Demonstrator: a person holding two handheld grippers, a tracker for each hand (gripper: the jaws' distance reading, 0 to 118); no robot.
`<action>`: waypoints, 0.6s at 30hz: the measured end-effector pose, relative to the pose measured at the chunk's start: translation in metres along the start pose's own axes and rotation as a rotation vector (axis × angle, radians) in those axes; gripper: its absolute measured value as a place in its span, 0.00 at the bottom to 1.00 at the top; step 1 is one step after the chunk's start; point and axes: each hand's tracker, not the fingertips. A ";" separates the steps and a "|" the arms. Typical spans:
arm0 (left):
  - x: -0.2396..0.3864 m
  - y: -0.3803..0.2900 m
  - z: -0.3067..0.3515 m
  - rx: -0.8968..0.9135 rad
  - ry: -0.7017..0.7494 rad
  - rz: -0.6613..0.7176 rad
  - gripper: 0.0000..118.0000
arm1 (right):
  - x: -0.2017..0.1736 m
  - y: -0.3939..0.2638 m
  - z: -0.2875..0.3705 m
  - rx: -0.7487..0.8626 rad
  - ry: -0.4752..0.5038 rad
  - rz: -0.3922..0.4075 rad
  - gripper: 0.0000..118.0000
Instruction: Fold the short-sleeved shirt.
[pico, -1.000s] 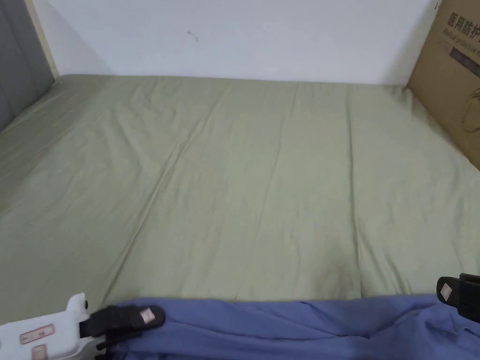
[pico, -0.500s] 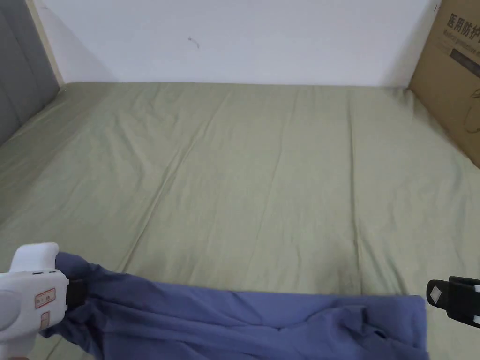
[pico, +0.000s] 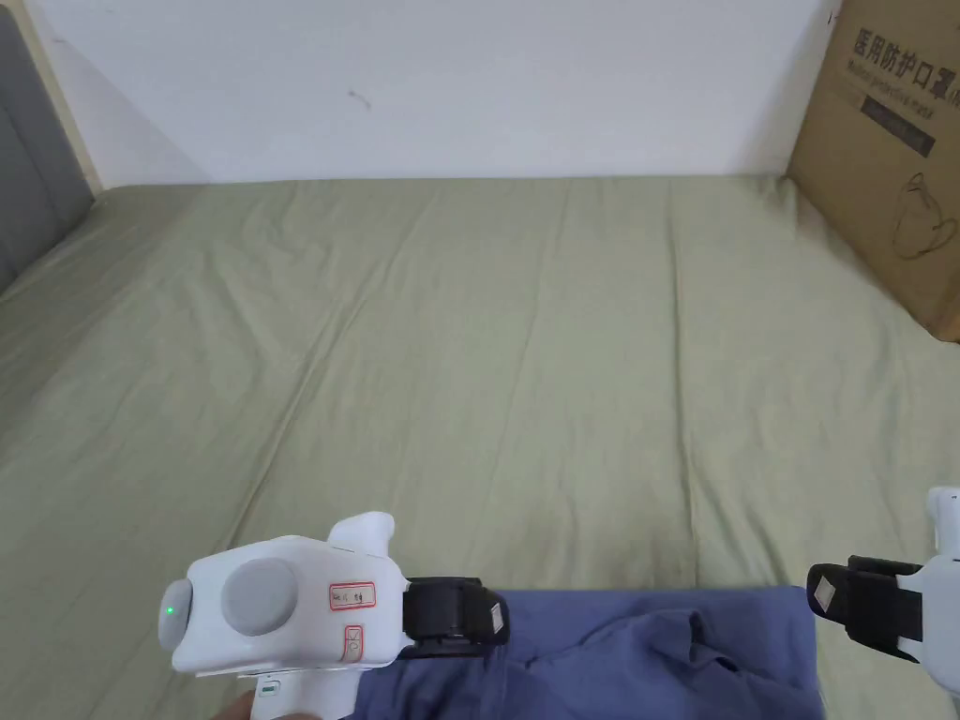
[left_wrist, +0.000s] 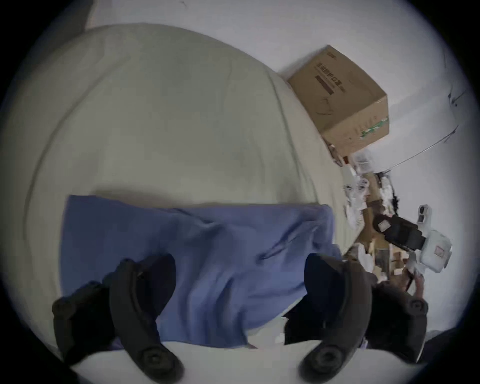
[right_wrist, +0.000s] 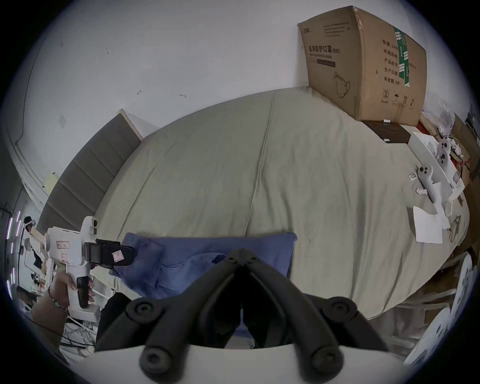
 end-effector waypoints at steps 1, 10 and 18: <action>0.002 0.001 0.003 0.017 -0.024 -0.001 0.88 | 0.001 0.000 0.001 0.001 0.001 -0.003 0.00; -0.011 -0.001 0.039 0.092 0.243 -0.159 0.06 | 0.004 0.003 -0.004 0.011 0.016 -0.018 0.00; -0.004 -0.024 -0.050 -0.149 0.168 -0.156 0.01 | 0.002 0.005 -0.009 0.001 0.027 -0.018 0.00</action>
